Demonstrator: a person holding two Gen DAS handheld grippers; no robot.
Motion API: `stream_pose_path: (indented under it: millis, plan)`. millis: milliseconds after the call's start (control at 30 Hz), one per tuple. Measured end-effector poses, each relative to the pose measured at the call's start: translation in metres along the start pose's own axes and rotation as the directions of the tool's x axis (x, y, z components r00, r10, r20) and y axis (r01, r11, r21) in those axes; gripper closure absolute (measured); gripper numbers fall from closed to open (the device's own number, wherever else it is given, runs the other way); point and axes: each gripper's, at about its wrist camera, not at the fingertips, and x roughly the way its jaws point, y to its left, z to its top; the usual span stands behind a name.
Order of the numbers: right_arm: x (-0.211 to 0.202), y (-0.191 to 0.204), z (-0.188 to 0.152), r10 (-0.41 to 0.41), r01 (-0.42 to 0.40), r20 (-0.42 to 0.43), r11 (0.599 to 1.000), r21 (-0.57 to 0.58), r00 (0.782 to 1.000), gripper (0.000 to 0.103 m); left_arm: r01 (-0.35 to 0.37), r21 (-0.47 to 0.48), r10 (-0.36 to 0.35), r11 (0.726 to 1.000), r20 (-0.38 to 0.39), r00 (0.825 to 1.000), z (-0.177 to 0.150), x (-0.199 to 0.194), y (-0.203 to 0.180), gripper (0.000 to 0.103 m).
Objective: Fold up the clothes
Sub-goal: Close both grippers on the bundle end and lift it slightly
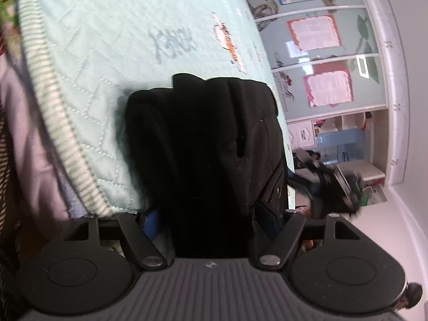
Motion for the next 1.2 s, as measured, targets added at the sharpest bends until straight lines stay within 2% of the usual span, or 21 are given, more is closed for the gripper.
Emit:
stream_pose_path:
  millis: [100, 167, 200, 267, 333, 467, 533, 567, 600, 633, 700, 733, 767, 900, 967, 1033, 1100, 1200]
  plan:
    - [0.027, -0.020, 0.021, 0.067, -0.065, -0.110, 0.998, 0.015, 0.992, 0.028, 0.014, 0.029, -0.014, 0.999, 0.005, 1.000, 0.000, 0.003, 0.000, 0.025]
    - [0.045, -0.031, 0.030, 0.119, -0.115, -0.186, 0.993, 0.030, 0.975, 0.023, 0.023, 0.047, -0.023, 0.999, 0.008, 1.000, 0.000, 0.005, 0.000, 0.025]
    - [0.054, -0.037, 0.033, 0.144, -0.140, -0.226, 0.990, 0.037, 0.963, 0.016, 0.027, 0.055, -0.027, 0.998, 0.009, 1.000, 0.000, 0.006, -0.001, 0.024]
    - [0.070, -0.044, 0.038, 0.194, -0.187, -0.287, 0.981, 0.051, 0.938, 0.011, 0.032, 0.075, -0.032, 0.997, 0.009, 0.999, -0.001, 0.007, -0.003, 0.023]
    - [0.085, -0.046, 0.043, 0.255, -0.254, -0.328, 0.966, 0.048, 0.909, 0.000, 0.039, 0.097, -0.040, 0.995, 0.009, 0.999, -0.002, 0.009, -0.005, 0.020]
    - [0.116, -0.029, 0.049, 0.329, -0.372, -0.396, 0.928, -0.033, 0.857, 0.000, 0.049, 0.128, -0.050, 0.991, 0.009, 0.999, -0.002, 0.012, -0.008, 0.015]
    - [0.129, -0.019, 0.047, 0.350, -0.408, -0.409, 0.911, -0.061, 0.843, 0.000, 0.049, 0.128, -0.050, 0.991, 0.009, 0.999, -0.003, 0.012, -0.009, 0.015]
    - [0.133, -0.016, 0.047, 0.348, -0.408, -0.406, 0.911, -0.068, 0.845, 0.001, 0.049, 0.125, -0.050, 0.991, 0.009, 0.999, -0.003, 0.012, -0.009, 0.015]
    - [0.134, -0.013, 0.047, 0.339, -0.400, -0.403, 0.913, -0.077, 0.850, 0.005, 0.048, 0.123, -0.050, 0.991, 0.009, 0.999, -0.003, 0.012, -0.009, 0.015]
    - [0.133, -0.010, 0.045, 0.315, -0.377, -0.395, 0.922, -0.087, 0.863, 0.015, 0.046, 0.119, -0.047, 0.992, 0.008, 0.999, -0.003, 0.011, -0.009, 0.015]
    - [0.124, -0.006, 0.041, 0.263, -0.320, -0.368, 0.942, -0.102, 0.892, 0.027, 0.041, 0.111, -0.042, 0.993, 0.007, 0.999, -0.003, 0.011, -0.009, 0.019]
    - [0.119, -0.002, 0.037, 0.243, -0.296, -0.348, 0.949, -0.108, 0.906, 0.030, 0.041, 0.103, -0.042, 0.994, 0.007, 0.999, -0.002, 0.010, -0.009, 0.021]
    - [0.113, 0.004, 0.034, 0.222, -0.272, -0.324, 0.955, -0.117, 0.920, 0.032, 0.042, 0.097, -0.042, 0.994, 0.004, 0.999, -0.001, 0.009, -0.009, 0.028]
    - [0.081, 0.035, 0.018, 0.136, -0.170, -0.186, 0.969, -0.178, 0.973, 0.045, 0.084, 0.161, -0.081, 0.983, -0.030, 0.996, 0.008, 0.005, -0.019, 0.046]
    - [0.055, 0.051, 0.008, 0.097, -0.116, -0.099, 0.973, -0.202, 0.990, 0.047, 0.122, 0.207, -0.116, 0.971, -0.043, 0.992, 0.013, 0.004, -0.031, 0.049]
    - [0.021, 0.061, -0.001, 0.062, -0.060, 0.005, 0.979, -0.196, 0.998, 0.048, 0.164, 0.255, -0.152, 0.953, -0.068, 0.986, 0.023, 0.007, -0.047, 0.050]
    - [-0.015, 0.069, -0.010, 0.027, -0.006, 0.116, 0.985, -0.174, 0.993, 0.048, 0.205, 0.312, -0.180, 0.928, -0.108, 0.978, 0.042, 0.018, -0.069, 0.051]
    - [-0.065, 0.070, -0.020, -0.043, 0.073, 0.278, 0.993, -0.098, 0.960, 0.048, 0.263, 0.376, -0.212, 0.889, -0.172, 0.962, 0.086, 0.056, -0.107, 0.051]
